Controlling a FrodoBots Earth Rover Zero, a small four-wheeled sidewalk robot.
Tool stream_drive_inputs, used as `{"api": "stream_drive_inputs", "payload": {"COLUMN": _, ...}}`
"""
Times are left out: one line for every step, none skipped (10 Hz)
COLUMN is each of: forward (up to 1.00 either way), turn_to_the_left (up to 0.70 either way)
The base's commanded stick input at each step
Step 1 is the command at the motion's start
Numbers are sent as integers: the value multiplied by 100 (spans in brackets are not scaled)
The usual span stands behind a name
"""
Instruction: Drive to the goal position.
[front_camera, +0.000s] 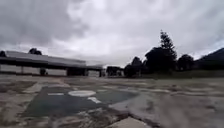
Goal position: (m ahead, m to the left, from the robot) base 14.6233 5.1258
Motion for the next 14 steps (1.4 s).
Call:
{"api": "stream_drive_inputs", "payload": {"forward": 70, "turn_to_the_left": 0}}
{"api": "stream_drive_inputs", "payload": {"forward": 70, "turn_to_the_left": 0}}
{"api": "stream_drive_inputs", "payload": {"forward": 70, "turn_to_the_left": 0}}
{"api": "stream_drive_inputs", "payload": {"forward": 70, "turn_to_the_left": 0}}
{"api": "stream_drive_inputs", "payload": {"forward": 70, "turn_to_the_left": 0}}
{"api": "stream_drive_inputs", "payload": {"forward": 70, "turn_to_the_left": 0}}
{"api": "stream_drive_inputs", "payload": {"forward": 70, "turn_to_the_left": 0}}
{"api": "stream_drive_inputs", "payload": {"forward": 70, "turn_to_the_left": 0}}
{"api": "stream_drive_inputs", "payload": {"forward": 70, "turn_to_the_left": 0}}
{"api": "stream_drive_inputs", "payload": {"forward": 70, "turn_to_the_left": 0}}
{"api": "stream_drive_inputs", "payload": {"forward": 70, "turn_to_the_left": 0}}
{"api": "stream_drive_inputs", "payload": {"forward": 70, "turn_to_the_left": 0}}
{"api": "stream_drive_inputs", "payload": {"forward": 70, "turn_to_the_left": 0}}
{"api": "stream_drive_inputs", "payload": {"forward": 70, "turn_to_the_left": 0}}
